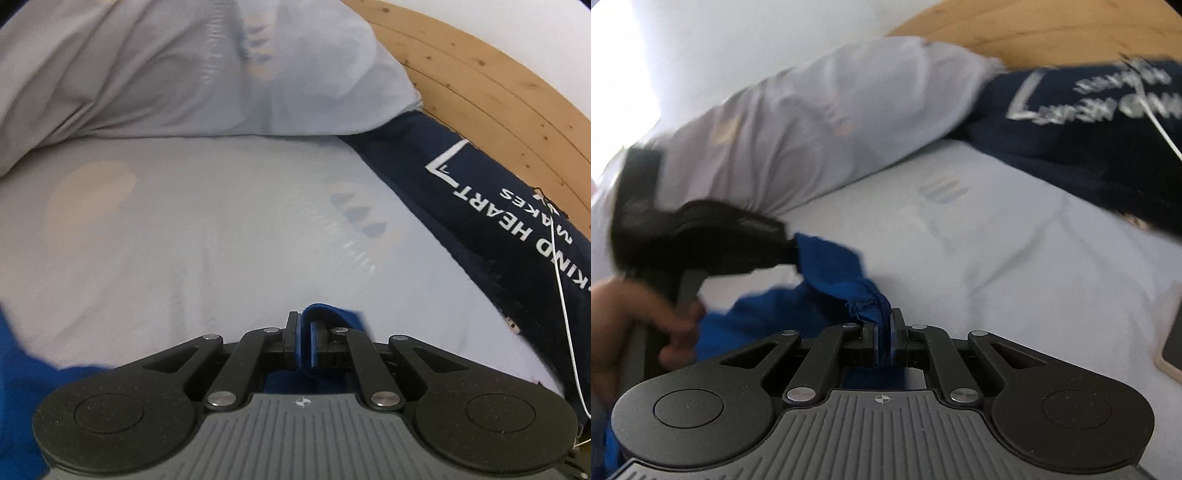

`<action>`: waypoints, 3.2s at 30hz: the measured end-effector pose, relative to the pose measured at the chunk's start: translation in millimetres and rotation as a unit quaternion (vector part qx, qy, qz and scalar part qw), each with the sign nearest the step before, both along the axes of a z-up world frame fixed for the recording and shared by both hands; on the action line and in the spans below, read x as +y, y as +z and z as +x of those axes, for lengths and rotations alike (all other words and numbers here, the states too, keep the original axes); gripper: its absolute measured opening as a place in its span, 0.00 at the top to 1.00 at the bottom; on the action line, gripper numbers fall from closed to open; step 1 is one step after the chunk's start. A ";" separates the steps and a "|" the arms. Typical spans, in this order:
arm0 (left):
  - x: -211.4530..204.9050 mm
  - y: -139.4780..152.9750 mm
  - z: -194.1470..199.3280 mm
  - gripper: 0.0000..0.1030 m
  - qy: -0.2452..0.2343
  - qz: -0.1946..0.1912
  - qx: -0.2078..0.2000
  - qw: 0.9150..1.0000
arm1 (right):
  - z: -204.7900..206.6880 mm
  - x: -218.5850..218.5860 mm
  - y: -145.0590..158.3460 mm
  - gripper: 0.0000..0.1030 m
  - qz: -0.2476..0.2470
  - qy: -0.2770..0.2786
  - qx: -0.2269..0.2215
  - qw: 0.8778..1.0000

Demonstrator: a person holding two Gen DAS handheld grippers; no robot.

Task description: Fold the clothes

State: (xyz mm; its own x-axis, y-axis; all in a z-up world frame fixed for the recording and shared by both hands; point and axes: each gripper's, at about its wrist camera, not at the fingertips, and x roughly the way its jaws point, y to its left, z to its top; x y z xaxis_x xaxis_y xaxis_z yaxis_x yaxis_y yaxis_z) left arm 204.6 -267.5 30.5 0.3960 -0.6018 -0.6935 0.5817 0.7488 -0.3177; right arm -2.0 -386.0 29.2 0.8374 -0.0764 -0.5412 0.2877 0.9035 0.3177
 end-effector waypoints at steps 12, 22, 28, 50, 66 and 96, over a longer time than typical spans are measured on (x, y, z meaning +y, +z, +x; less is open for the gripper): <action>111.6 -12.1 -3.9 0.92 0.085 0.009 0.020 0.996 | 0.7 108.6 -4.0 0.86 -0.092 0.201 0.047 0.974; 137.8 -11.9 -6.7 0.89 0.118 0.036 0.004 0.992 | -10.3 105.7 4.0 0.43 -0.123 0.283 0.045 0.950; 131.2 -7.3 -11.6 0.77 0.117 0.043 -0.004 0.992 | -25.7 77.8 15.5 0.40 -0.176 0.294 0.030 0.939; 201.8 75.0 -193.8 0.10 0.152 -0.083 -0.045 0.984 | 14.1 79.6 -28.6 0.41 -0.277 0.199 0.046 0.939; 306.0 8.1 -292.5 0.02 0.241 -0.056 -0.009 0.969 | 32.5 -3.2 -38.3 0.31 -0.093 0.035 0.068 0.993; 348.4 1.9 -443.9 0.02 0.288 -0.054 -0.010 0.956 | -150.2 53.9 25.9 0.14 -0.197 0.068 -0.035 0.977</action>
State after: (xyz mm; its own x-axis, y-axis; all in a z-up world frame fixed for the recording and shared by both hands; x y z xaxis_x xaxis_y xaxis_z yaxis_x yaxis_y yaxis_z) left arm -239.3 80.8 32.3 0.6951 -0.3474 -0.6294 0.0890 0.9104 -0.4041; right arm -152.2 -332.2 55.1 0.8880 -0.1539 -0.4334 0.1474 0.9879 -0.0489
